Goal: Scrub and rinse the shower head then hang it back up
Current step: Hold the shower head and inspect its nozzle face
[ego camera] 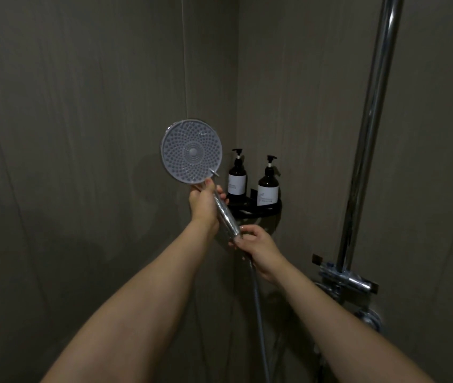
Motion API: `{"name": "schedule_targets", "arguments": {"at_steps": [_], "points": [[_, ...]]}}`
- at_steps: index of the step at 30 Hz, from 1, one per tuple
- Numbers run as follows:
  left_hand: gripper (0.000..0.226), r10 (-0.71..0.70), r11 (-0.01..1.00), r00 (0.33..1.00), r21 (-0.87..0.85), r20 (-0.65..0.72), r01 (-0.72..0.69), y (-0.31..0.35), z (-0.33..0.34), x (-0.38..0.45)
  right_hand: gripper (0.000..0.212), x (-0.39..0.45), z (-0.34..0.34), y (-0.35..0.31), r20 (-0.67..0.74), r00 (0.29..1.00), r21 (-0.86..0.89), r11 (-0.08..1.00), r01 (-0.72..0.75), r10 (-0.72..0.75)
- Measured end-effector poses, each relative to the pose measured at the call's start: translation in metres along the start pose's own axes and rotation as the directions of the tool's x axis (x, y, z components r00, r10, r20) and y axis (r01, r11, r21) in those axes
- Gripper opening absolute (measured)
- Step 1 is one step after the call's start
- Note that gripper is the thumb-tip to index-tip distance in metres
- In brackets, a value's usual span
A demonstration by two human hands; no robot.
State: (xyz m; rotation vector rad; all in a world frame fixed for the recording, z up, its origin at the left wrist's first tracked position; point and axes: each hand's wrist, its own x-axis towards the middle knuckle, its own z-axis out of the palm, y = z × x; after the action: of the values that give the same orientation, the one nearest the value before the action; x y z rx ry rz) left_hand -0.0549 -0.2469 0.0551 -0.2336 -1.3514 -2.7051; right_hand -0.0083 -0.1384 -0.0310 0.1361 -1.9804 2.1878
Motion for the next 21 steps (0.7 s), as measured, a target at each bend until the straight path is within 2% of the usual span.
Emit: {"name": "schedule_targets", "arguments": {"at_steps": [2, 5, 7, 10, 15, 19, 21], "points": [[0.011, -0.007, 1.0, 1.0, -0.01, -0.016, 0.007, 0.0004, -0.0006, 0.0015, 0.023, -0.0021, 0.0014, -0.0018, 0.034, 0.999, -0.012, 1.0, 0.009, -0.008], [0.011, -0.015, 1.0, 1.0, -0.001, -0.021, 0.015, -0.0003, -0.0018, 0.002, 0.011, -0.005, 0.0035, -0.0026, 0.111, 0.994, -0.108, 0.994, 0.001, 0.011], [0.011, -0.009, 1.0, 1.0, 0.007, -0.01, 0.009, -0.0024, -0.0021, 0.0009, 0.016, -0.0059, 0.004, -0.0026, 0.114, 0.993, -0.215, 0.977, 0.01, 0.015], [0.012, -0.017, 1.0, 1.0, 0.0, -0.014, 0.017, -0.0047, -0.0018, -0.0011, 0.013, -0.0055, 0.0033, -0.0006, 0.101, 0.995, -0.315, 0.949, 0.023, 0.01], [0.015, -0.017, 1.0, 0.999, 0.001, -0.028, 0.017, -0.0034, -0.0009, -0.0009, 0.023, -0.0033, 0.0007, -0.0007, 0.16, 0.984, -0.181, 0.983, -0.042, 0.072], [0.012, -0.019, 1.0, 1.0, -0.007, -0.016, 0.019, -0.0034, 0.0019, -0.0032, 0.016, -0.0036, -0.0038, -0.0021, 0.104, 0.995, -0.287, 0.958, 0.018, 0.012], [0.013, -0.015, 1.0, 1.0, -0.006, -0.01, 0.015, -0.0029, 0.0041, -0.0053, 0.014, -0.0047, -0.0039, -0.0017, 0.081, 0.997, -0.255, 0.967, 0.023, -0.002]]}}
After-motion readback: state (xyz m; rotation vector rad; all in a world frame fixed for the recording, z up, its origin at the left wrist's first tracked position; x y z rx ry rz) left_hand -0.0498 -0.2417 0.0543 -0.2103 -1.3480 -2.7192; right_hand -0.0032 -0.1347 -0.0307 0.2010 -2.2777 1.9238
